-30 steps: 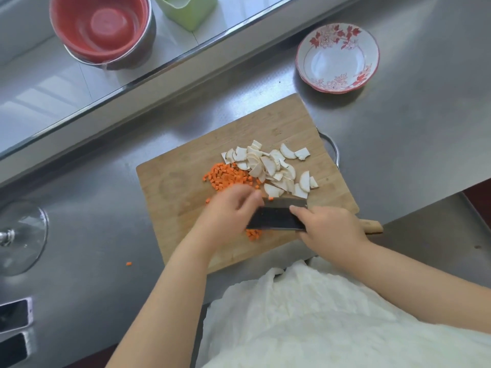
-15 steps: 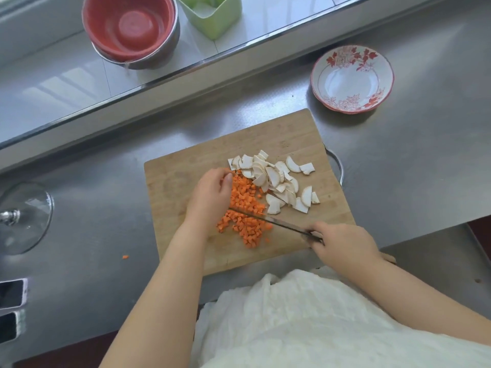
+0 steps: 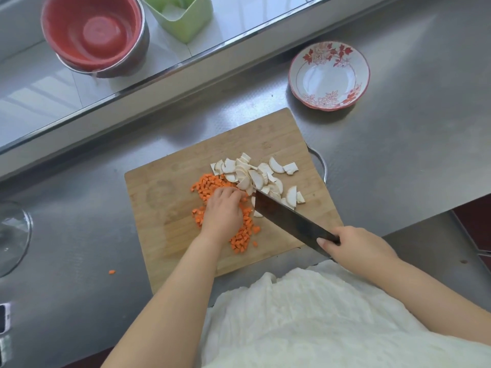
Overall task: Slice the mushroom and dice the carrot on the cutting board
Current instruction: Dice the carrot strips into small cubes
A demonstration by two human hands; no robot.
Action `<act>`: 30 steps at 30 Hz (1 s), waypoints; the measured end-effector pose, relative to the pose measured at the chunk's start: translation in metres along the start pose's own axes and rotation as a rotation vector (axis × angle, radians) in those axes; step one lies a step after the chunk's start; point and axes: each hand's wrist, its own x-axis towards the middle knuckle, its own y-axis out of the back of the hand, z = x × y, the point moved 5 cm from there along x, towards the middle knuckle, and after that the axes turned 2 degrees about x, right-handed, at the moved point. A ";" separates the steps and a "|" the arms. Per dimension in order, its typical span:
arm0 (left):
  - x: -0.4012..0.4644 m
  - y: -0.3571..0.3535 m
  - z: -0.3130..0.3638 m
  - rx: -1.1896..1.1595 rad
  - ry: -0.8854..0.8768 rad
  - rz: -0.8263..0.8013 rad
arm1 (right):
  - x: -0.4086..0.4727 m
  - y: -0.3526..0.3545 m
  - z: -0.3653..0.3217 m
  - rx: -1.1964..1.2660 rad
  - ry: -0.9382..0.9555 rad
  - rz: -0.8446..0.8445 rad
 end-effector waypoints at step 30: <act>0.044 -0.014 0.017 0.065 -0.018 0.220 | 0.022 0.025 0.001 0.064 -0.110 0.092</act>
